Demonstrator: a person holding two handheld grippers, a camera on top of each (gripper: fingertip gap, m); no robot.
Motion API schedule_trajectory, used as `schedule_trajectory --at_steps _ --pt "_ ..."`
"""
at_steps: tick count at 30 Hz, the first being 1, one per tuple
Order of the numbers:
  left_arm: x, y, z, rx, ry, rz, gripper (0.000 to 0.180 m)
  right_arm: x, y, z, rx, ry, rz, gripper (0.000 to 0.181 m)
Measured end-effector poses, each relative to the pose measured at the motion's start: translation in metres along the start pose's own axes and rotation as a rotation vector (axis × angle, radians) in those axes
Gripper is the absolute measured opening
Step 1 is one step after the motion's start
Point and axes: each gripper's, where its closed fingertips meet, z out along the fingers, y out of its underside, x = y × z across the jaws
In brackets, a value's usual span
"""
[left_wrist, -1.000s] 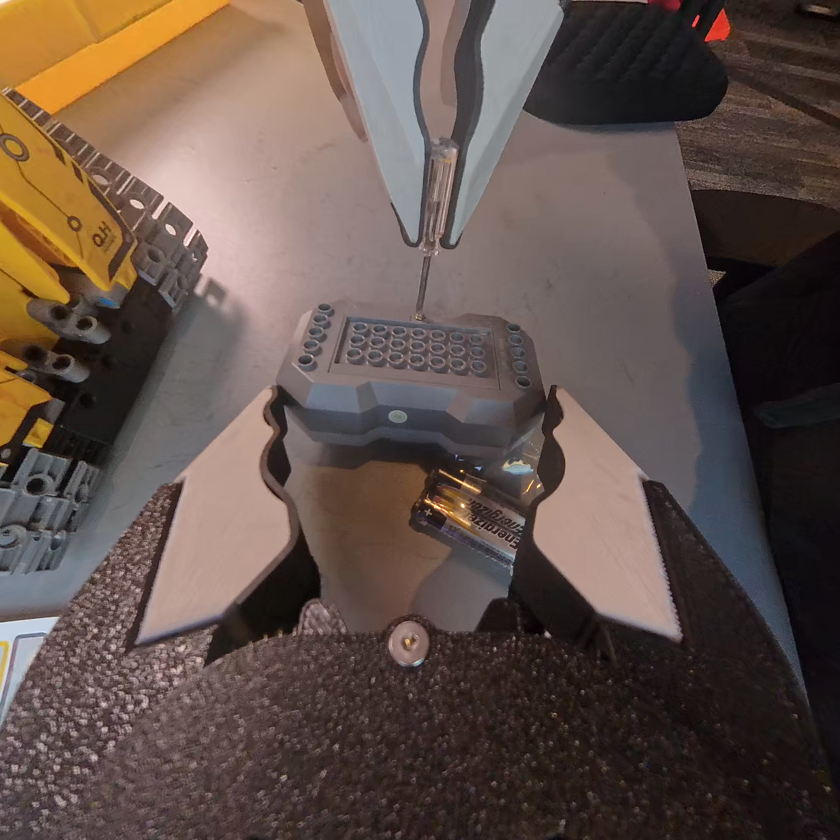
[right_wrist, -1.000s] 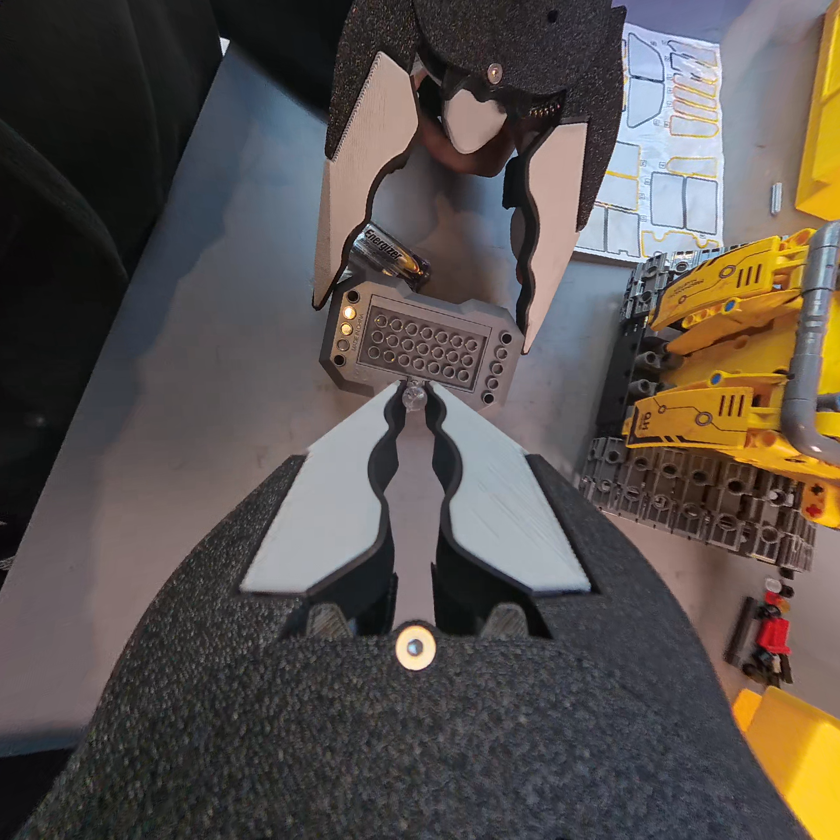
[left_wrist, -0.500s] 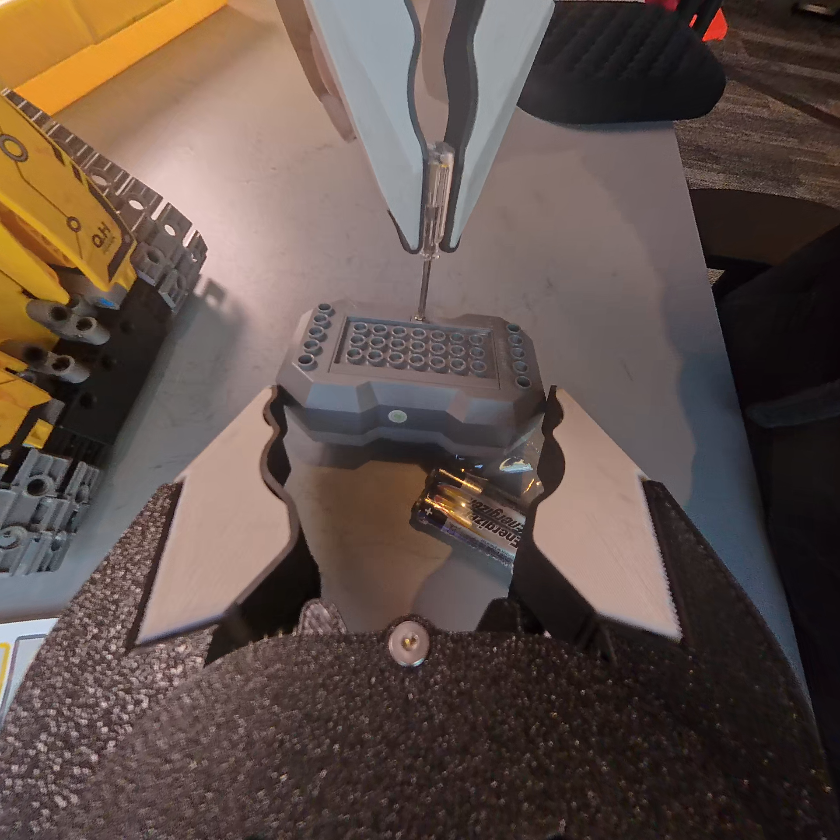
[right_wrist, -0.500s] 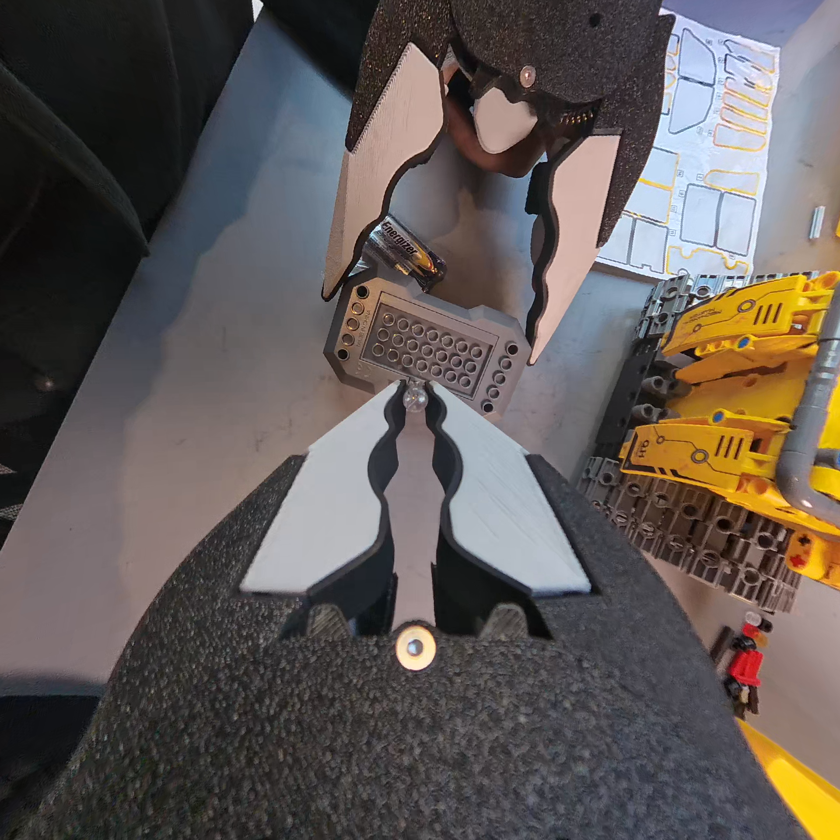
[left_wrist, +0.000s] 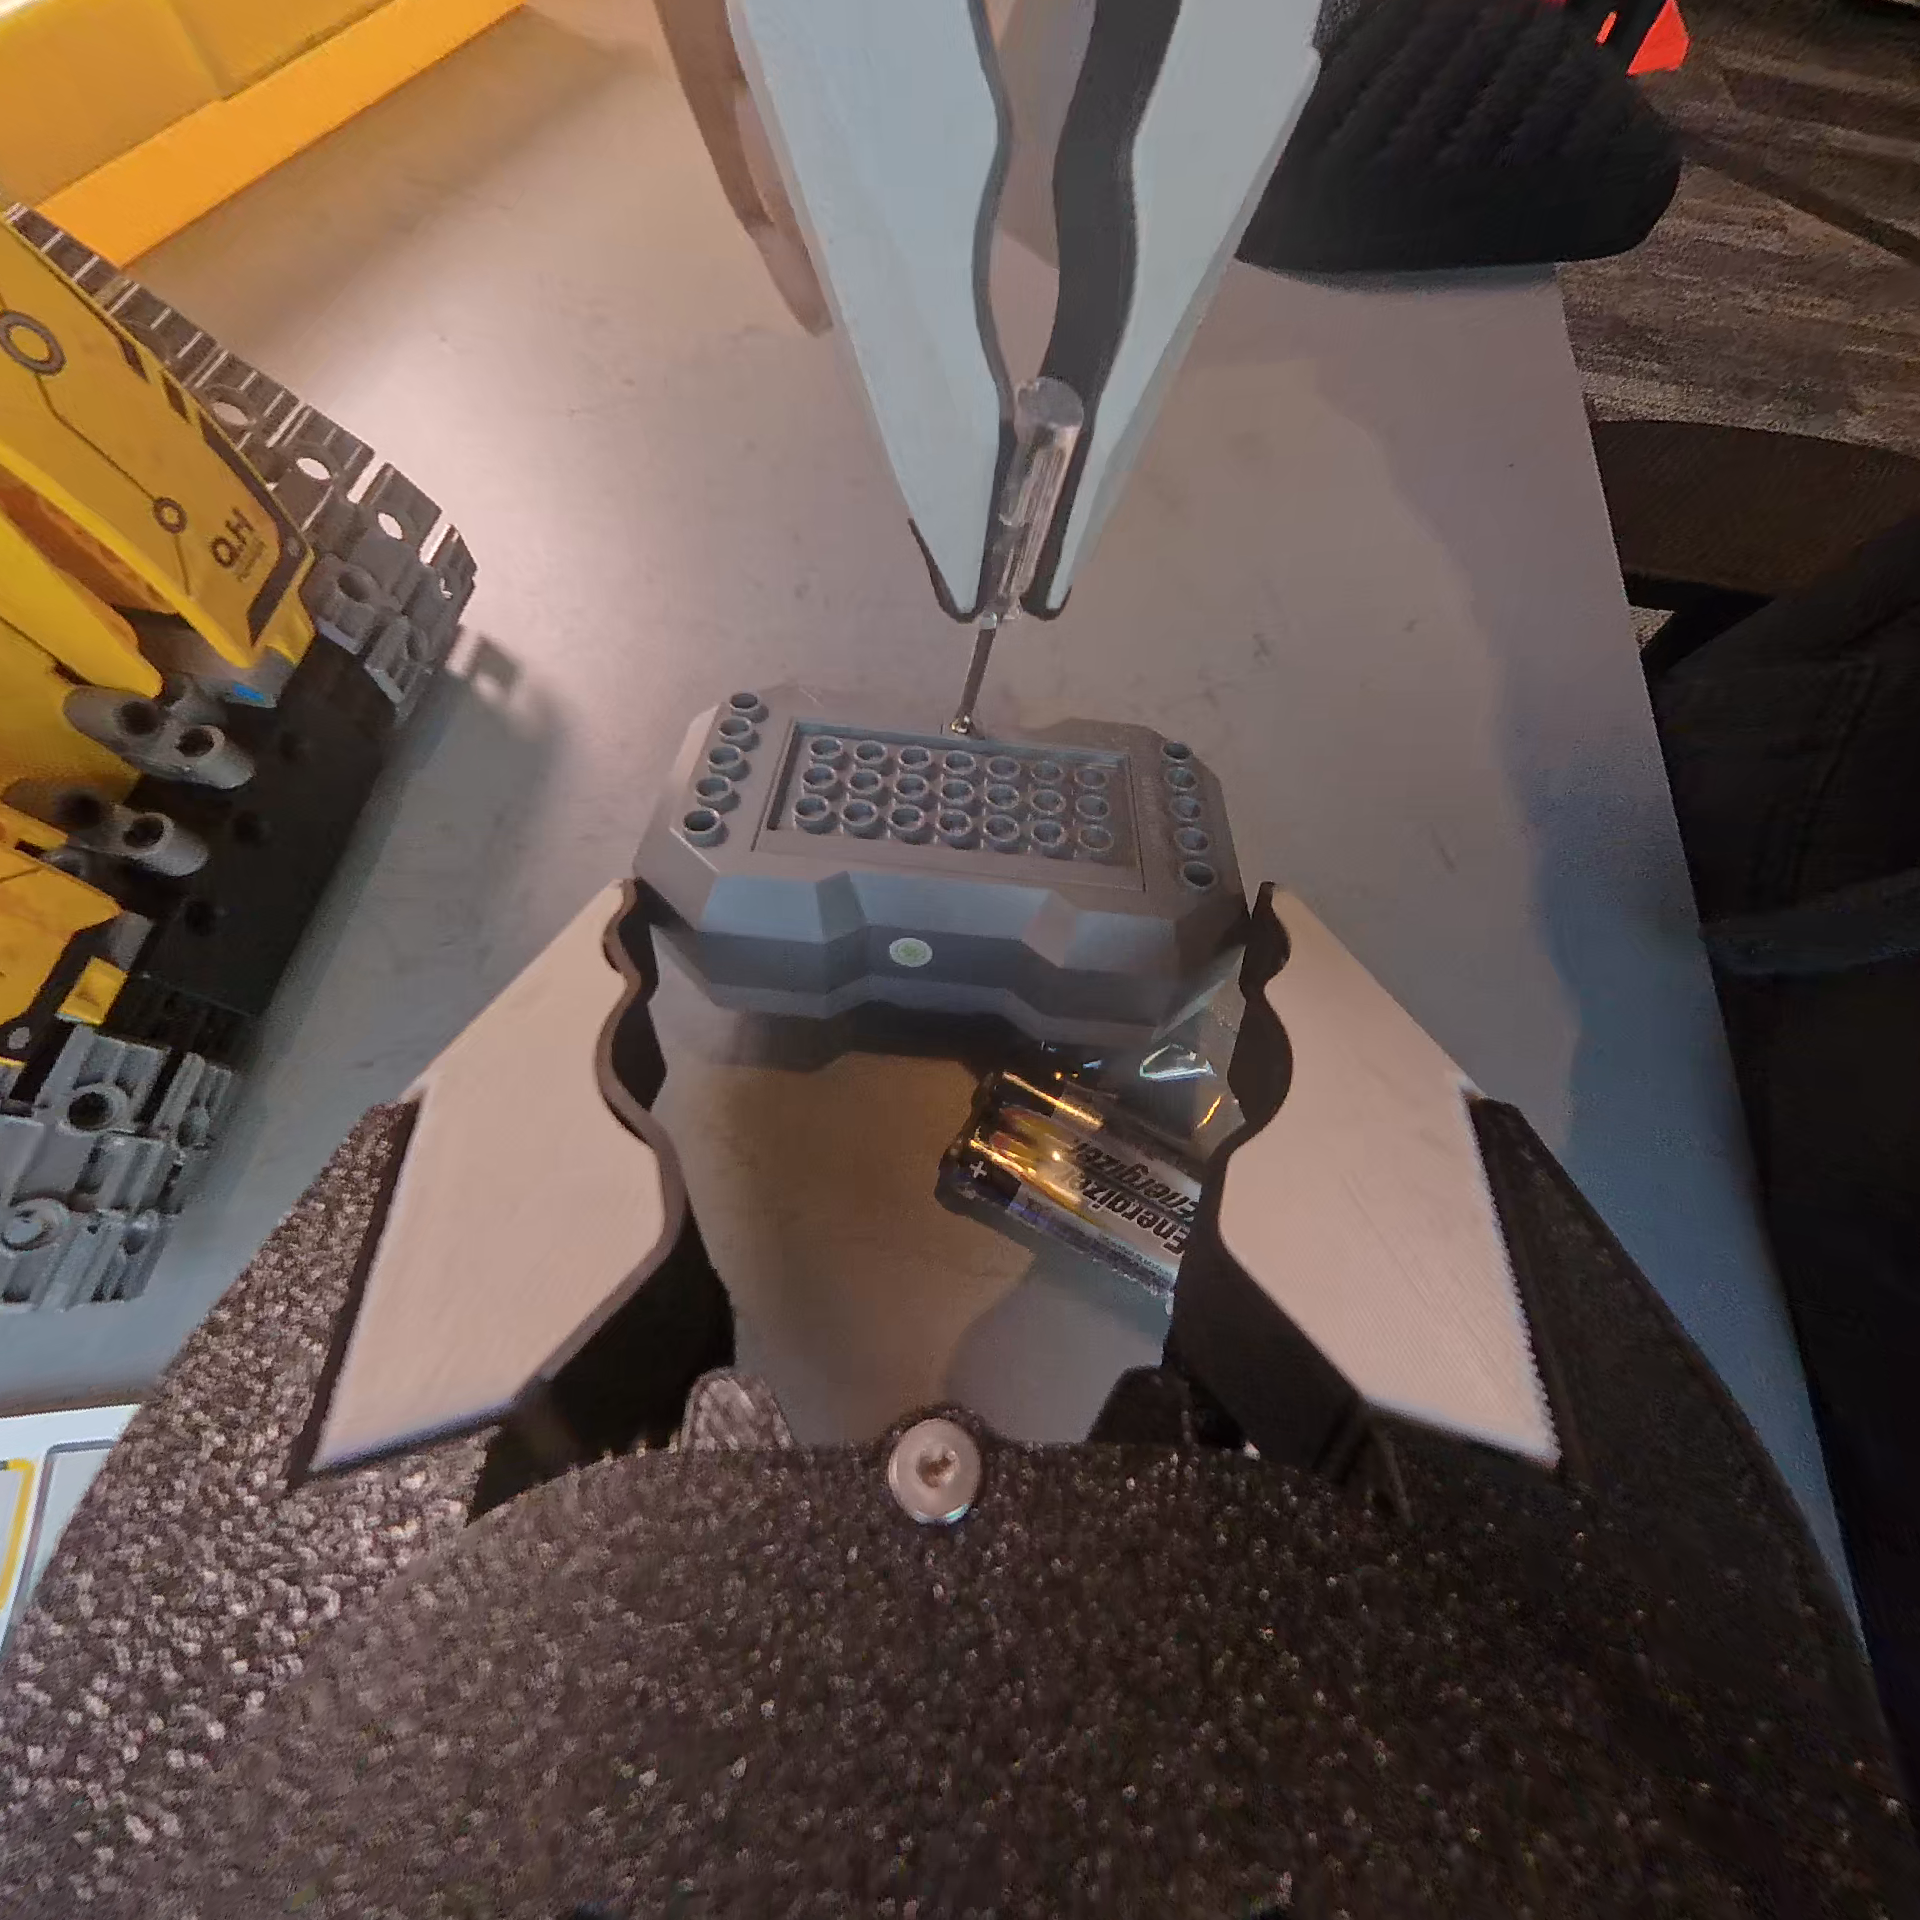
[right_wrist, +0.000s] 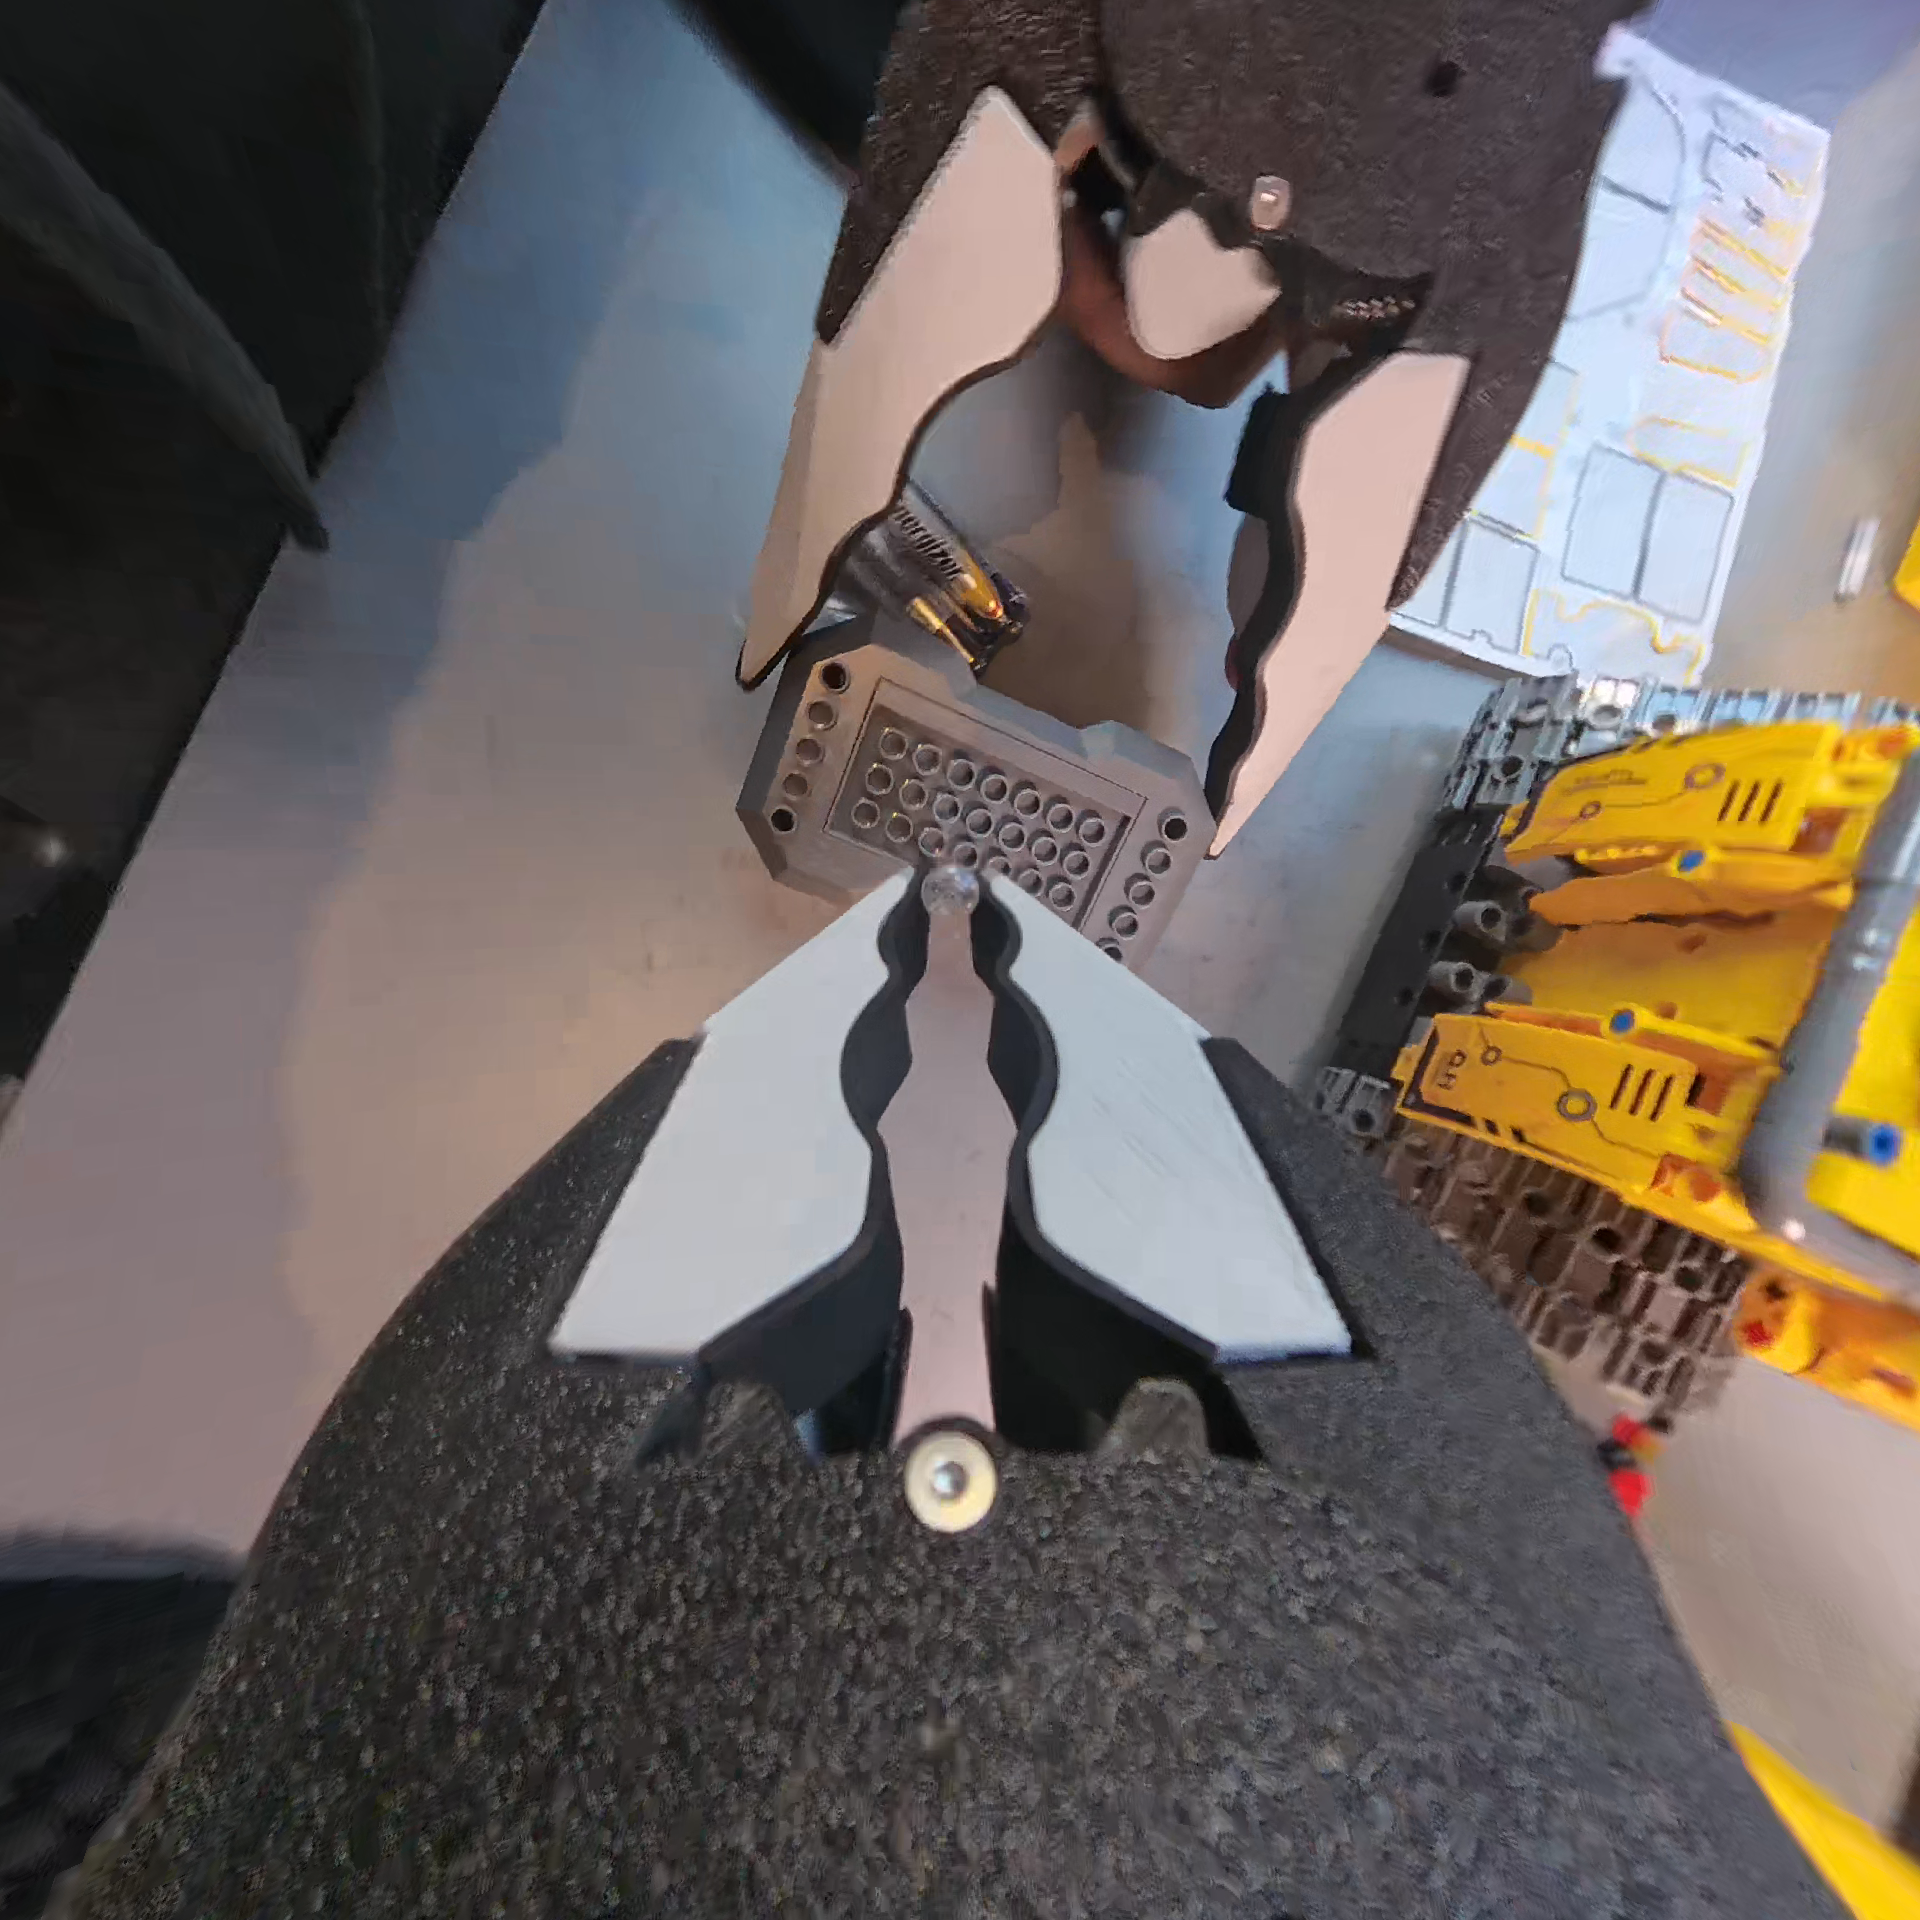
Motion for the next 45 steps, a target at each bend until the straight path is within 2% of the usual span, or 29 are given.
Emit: schedule_trajectory --at_steps 7,13,15,19,24,27,32,35,37,41,44,45 --pt "-0.001 0.001 0.0 -0.024 -0.026 -0.014 0.111 0.005 0.011 -0.003 0.186 0.16 0.523 0.008" --pt "-0.006 0.002 -0.001 -0.049 -0.078 -0.051 0.111 0.007 0.018 -0.005 0.36 0.436 1.026 0.007" --pt "-0.007 0.001 -0.001 -0.052 -0.093 -0.057 0.111 0.008 0.019 -0.006 0.393 0.532 1.146 0.007" --pt "-0.008 -0.002 -0.001 -0.041 -0.127 -0.065 0.112 0.013 0.024 -0.009 0.561 0.653 1.386 0.007" --pt "-0.008 -0.004 -0.001 -0.034 -0.135 -0.066 0.112 0.012 0.027 -0.01 0.716 0.703 1.552 0.007" --pt "-0.007 -0.001 -0.001 -0.045 -0.124 -0.065 0.111 0.012 0.027 -0.012 0.716 0.653 1.499 0.006" --pt "-0.005 0.002 -0.002 -0.052 -0.079 -0.064 0.112 0.017 0.001 -0.035 0.608 0.528 1.024 0.007" --pt "-0.007 -0.004 -0.011 -0.008 -0.061 -0.058 0.11 0.018 -0.019 -0.038 0.607 0.457 0.823 0.007" --pt "-0.006 -0.022 -0.025 0.094 -0.047 -0.015 0.09 0.021 -0.033 -0.042 0.675 0.433 0.767 0.007" --pt "0.008 -0.051 -0.046 0.285 -0.011 0.075 0.028 0.027 -0.056 -0.048 0.859 0.391 0.76 0.007" --pt "0.011 -0.058 -0.05 0.333 0.0 0.079 0.0 0.026 -0.06 -0.042 0.878 0.38 0.74 0.007" --pt "0.012 -0.058 -0.05 0.334 0.009 0.083 0.0 0.024 -0.061 -0.041 0.884 0.369 0.74 0.007"
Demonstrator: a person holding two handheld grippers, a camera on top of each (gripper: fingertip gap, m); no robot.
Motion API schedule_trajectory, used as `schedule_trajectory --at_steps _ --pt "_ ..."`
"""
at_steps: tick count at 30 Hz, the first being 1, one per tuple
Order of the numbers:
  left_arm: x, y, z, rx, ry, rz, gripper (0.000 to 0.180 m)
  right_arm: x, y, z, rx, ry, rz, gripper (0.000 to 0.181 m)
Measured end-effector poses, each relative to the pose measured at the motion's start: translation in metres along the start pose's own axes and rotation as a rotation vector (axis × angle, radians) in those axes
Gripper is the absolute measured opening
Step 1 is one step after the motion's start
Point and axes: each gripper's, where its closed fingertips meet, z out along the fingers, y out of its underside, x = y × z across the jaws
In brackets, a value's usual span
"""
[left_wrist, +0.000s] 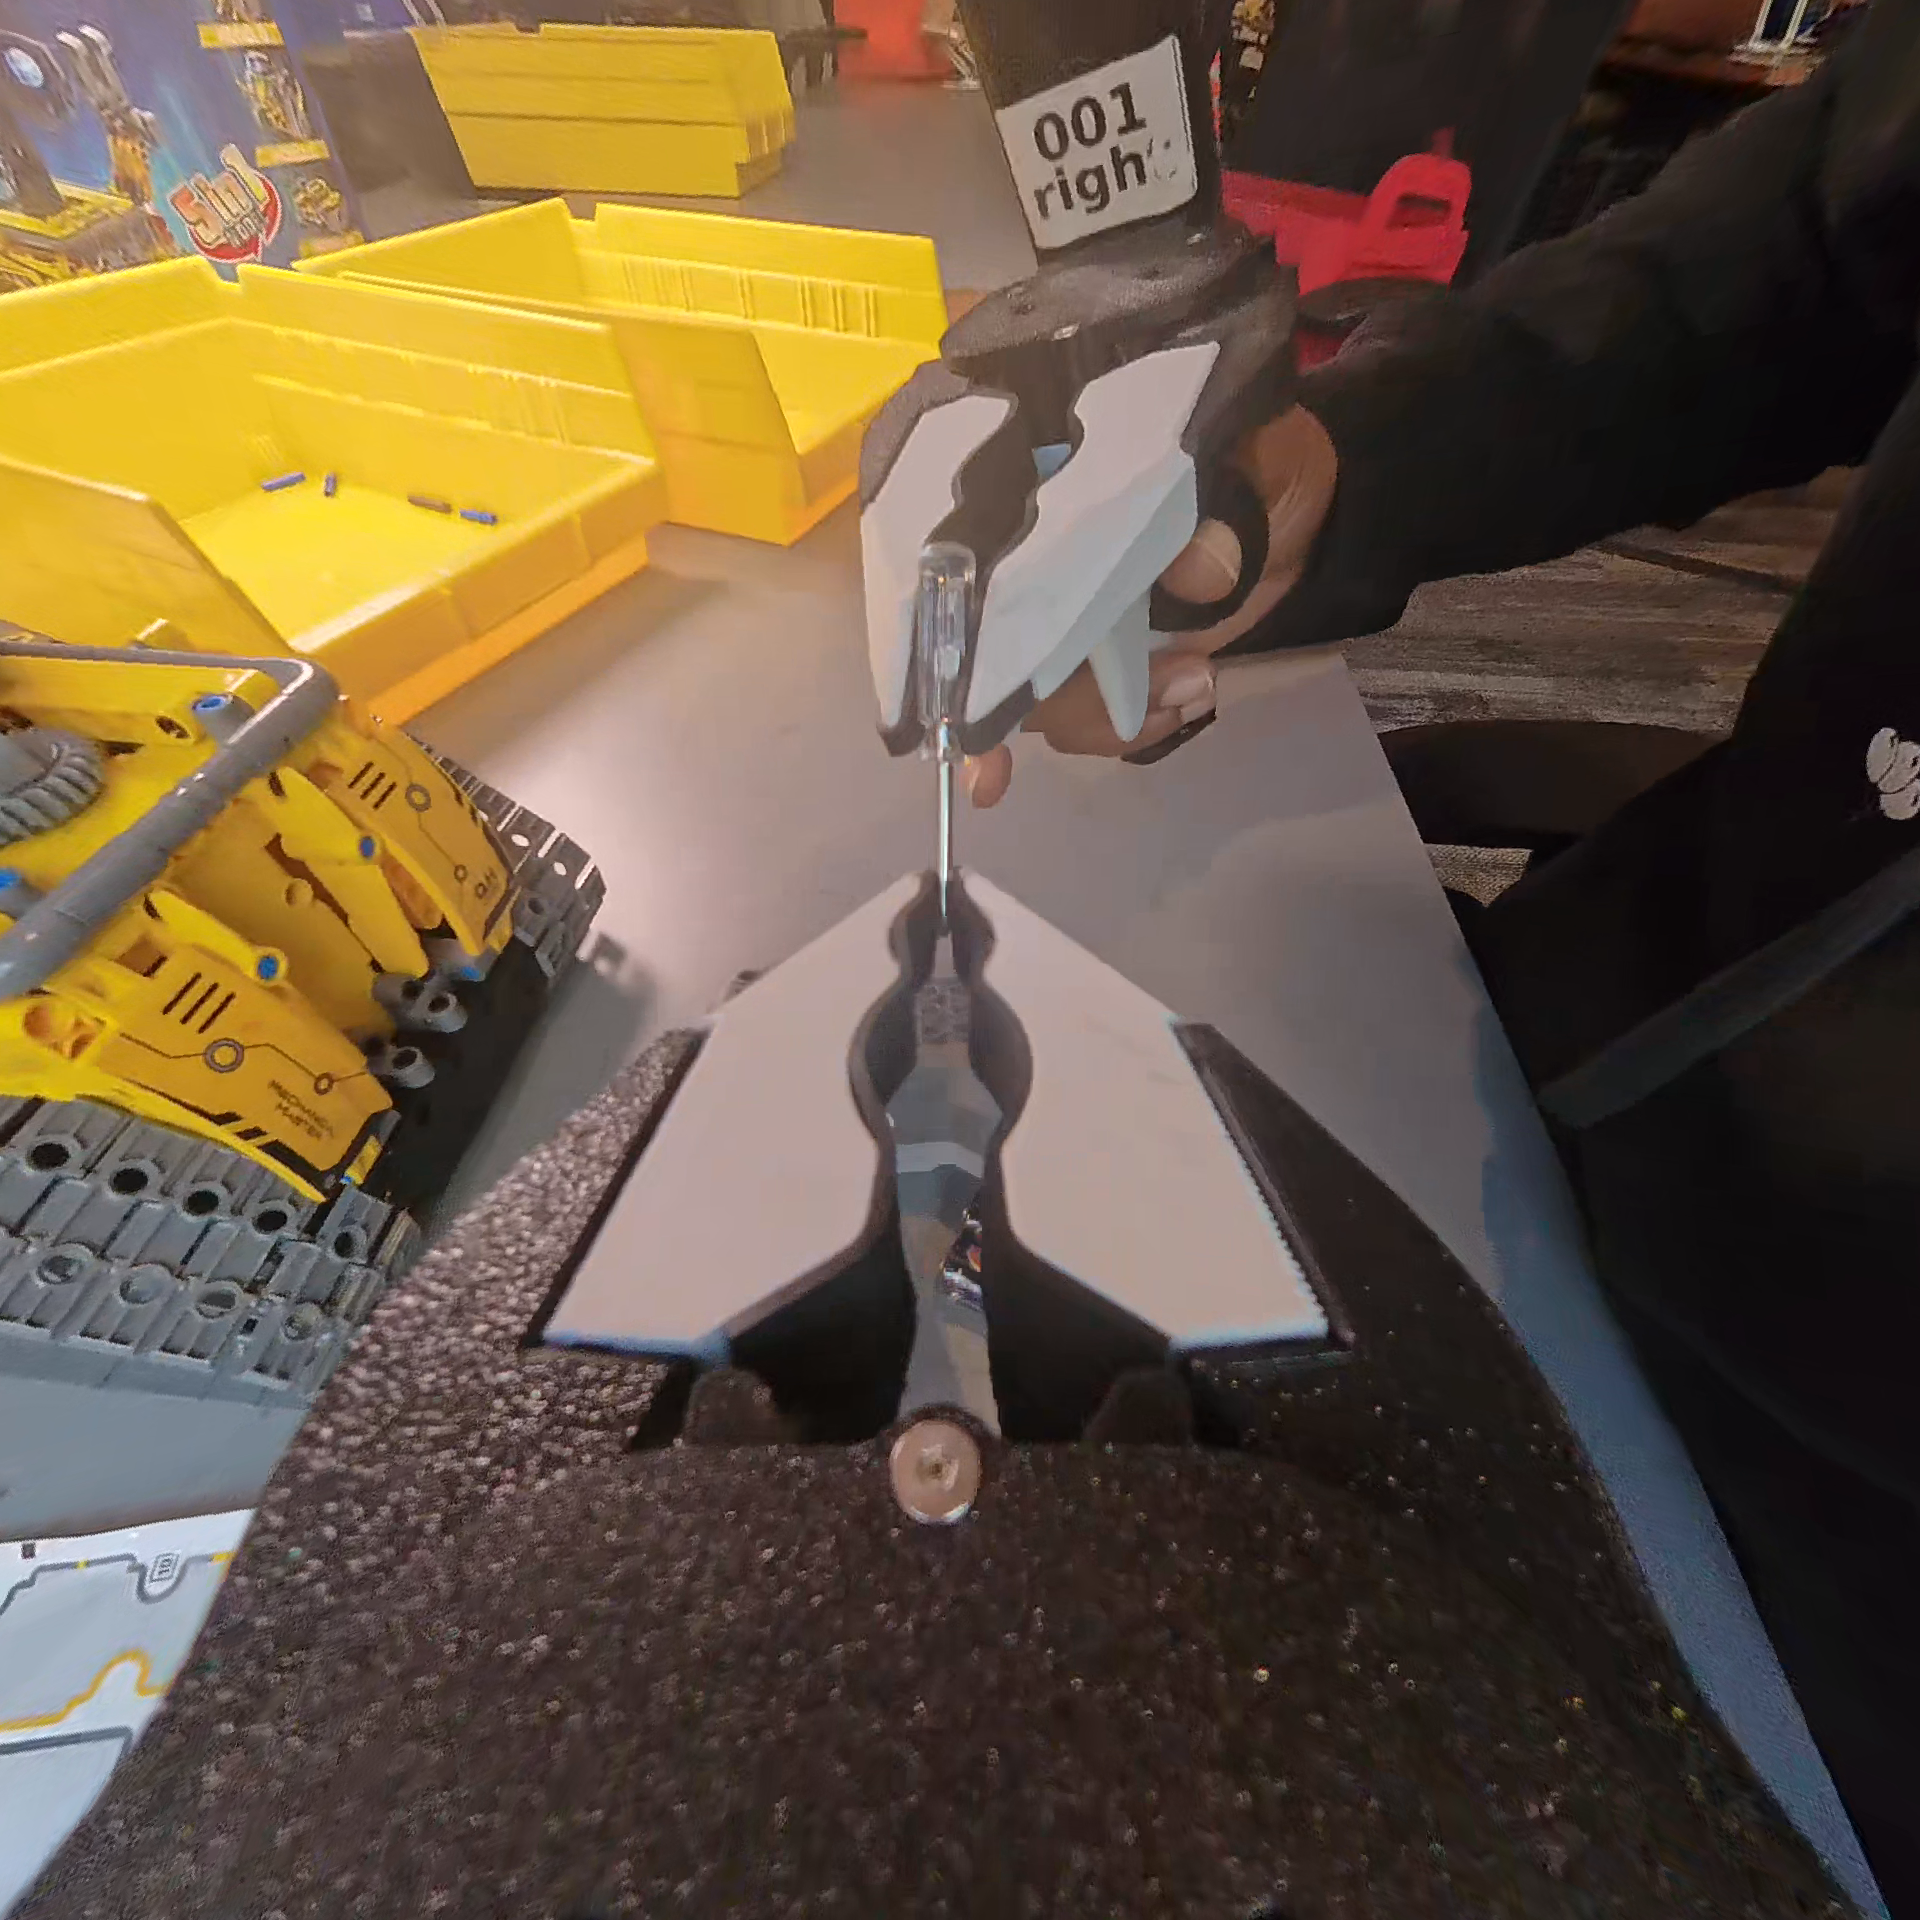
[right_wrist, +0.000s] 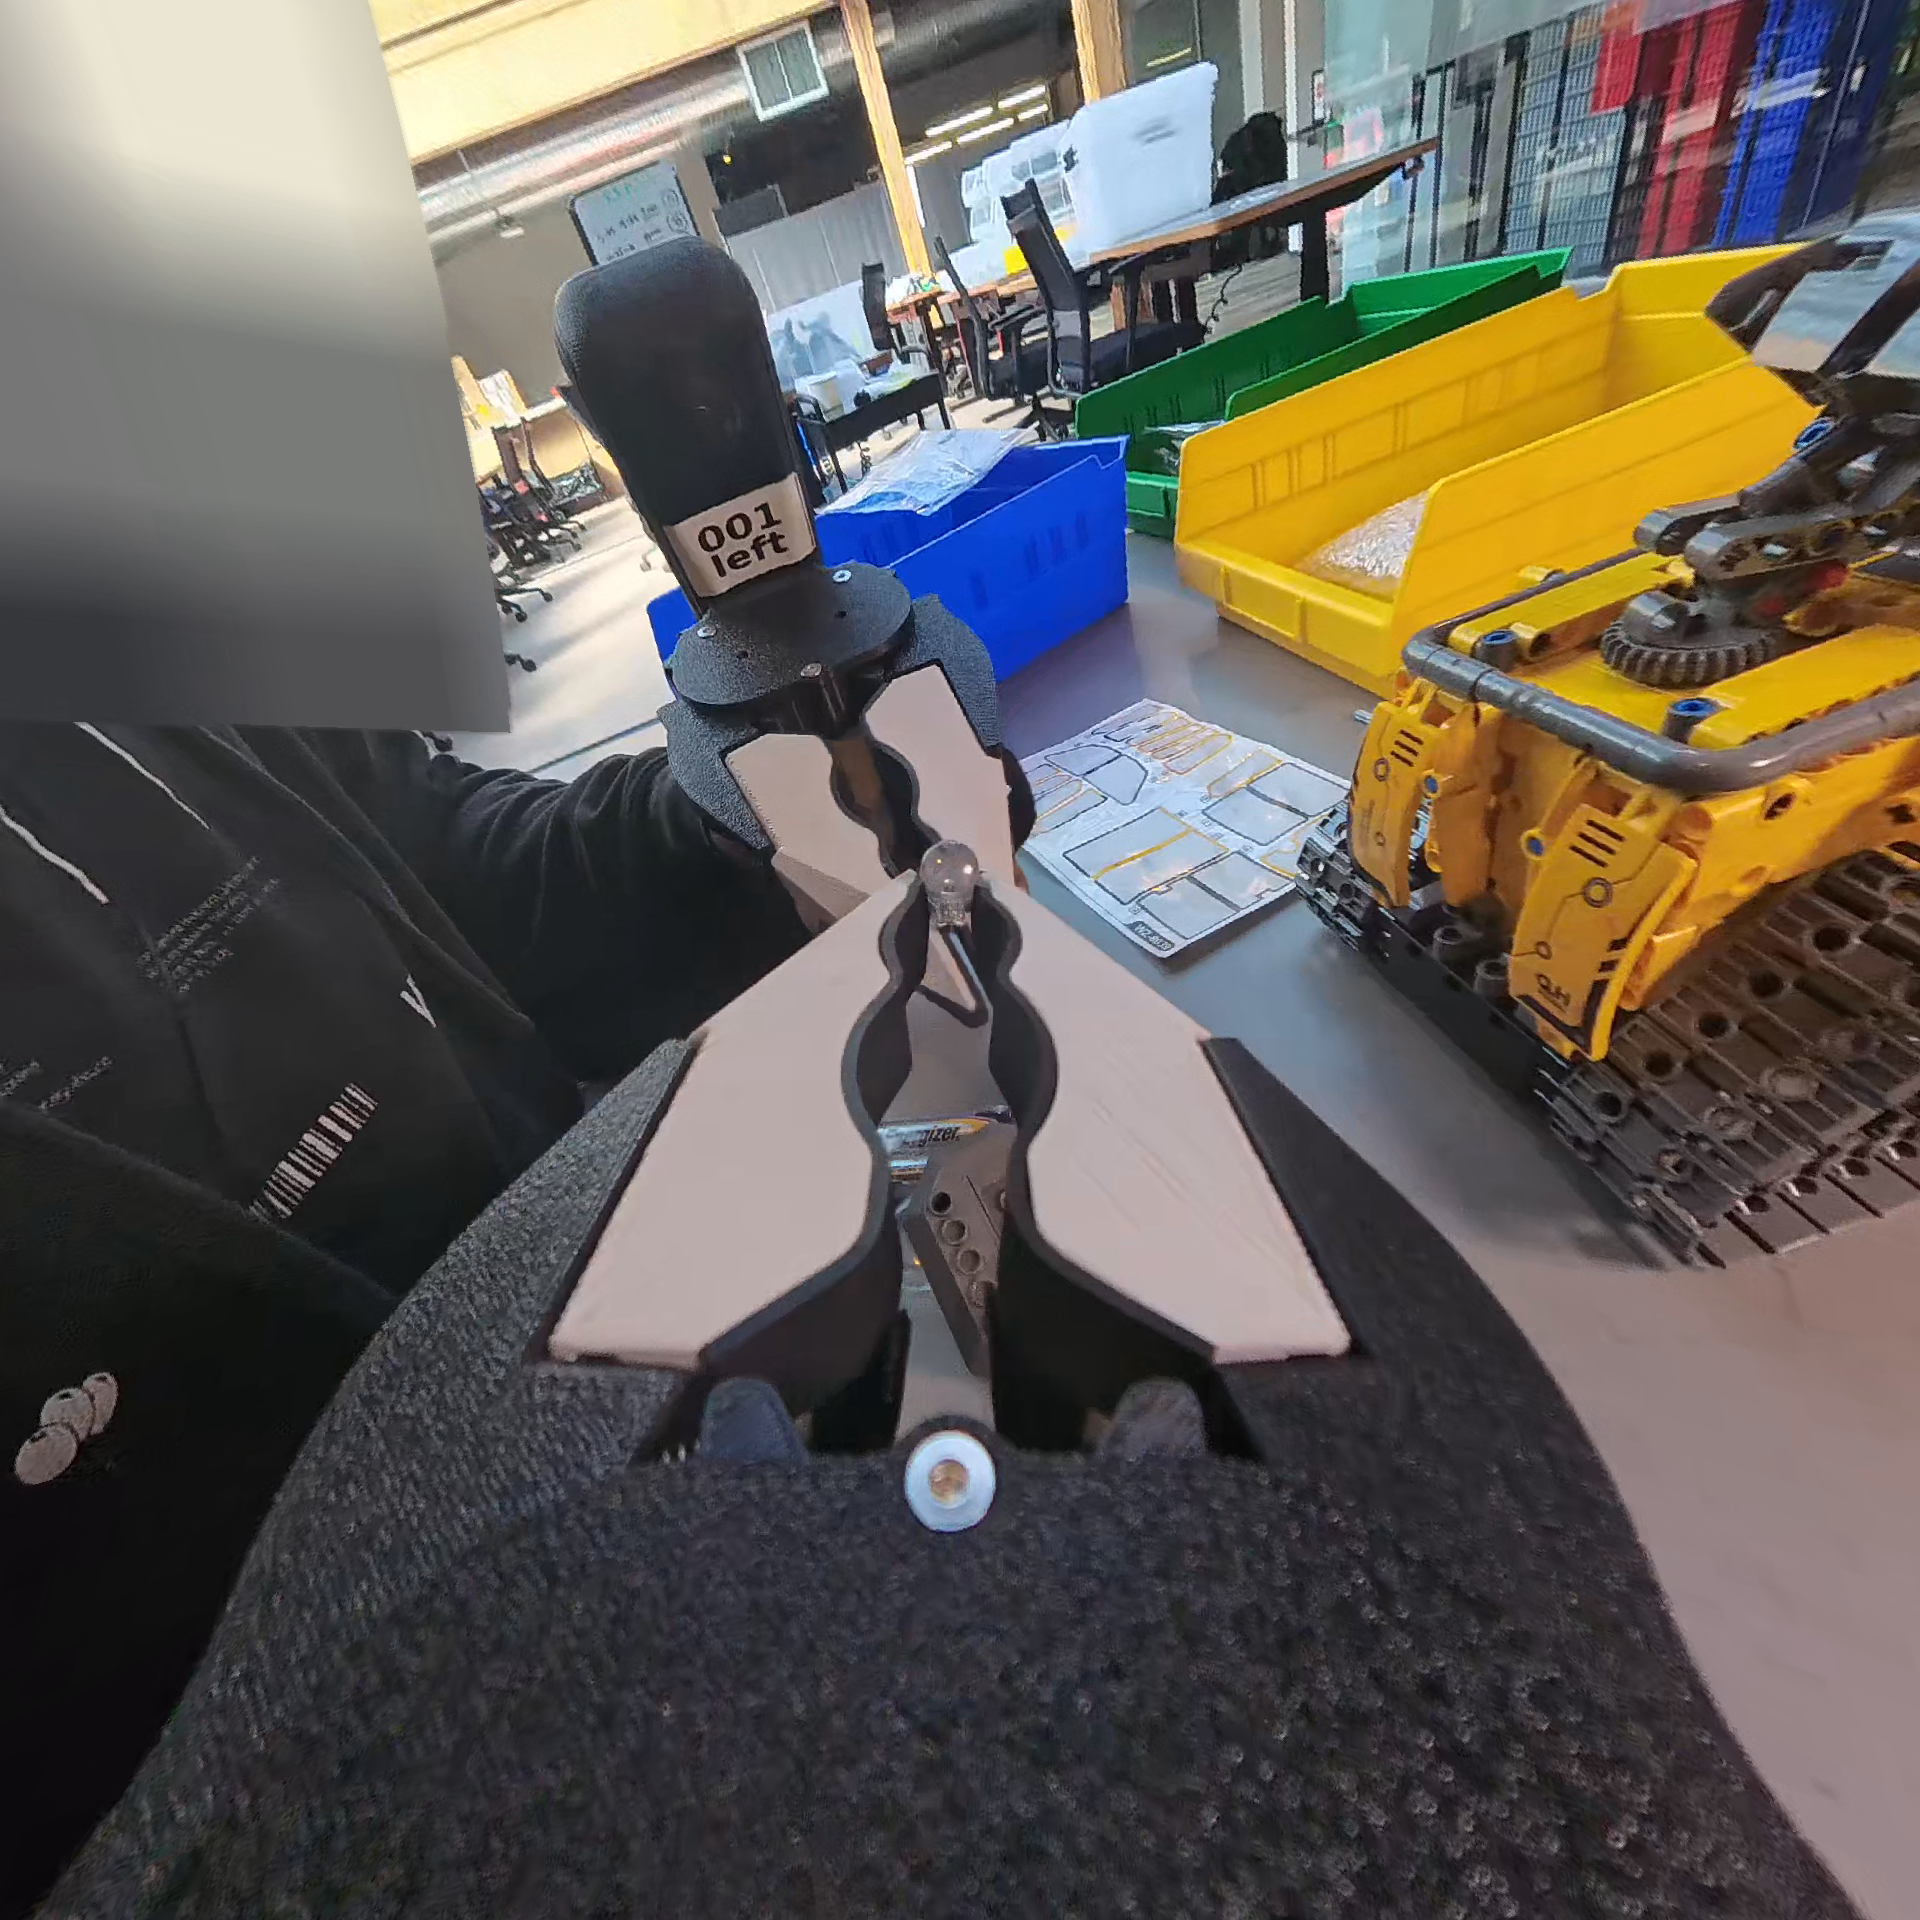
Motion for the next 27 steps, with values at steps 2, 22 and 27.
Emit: schedule_trajectory --at_steps 2,22,27 --pt "0.003 0.001 0.001 -0.005 0.019 -0.001 0.0 -0.001 0.002 -0.002 -0.008 -0.01 0.004 0.007" --pt "0.023 0.019 0.01 -0.093 0.151 -0.04 0.0 -0.011 0.029 -0.017 -0.572 -0.205 -0.586 0.009" --pt "0.0 0.016 0.003 -0.07 0.063 -0.089 0.052 0.011 0.027 -0.025 -0.695 -0.182 -0.71 0.009"
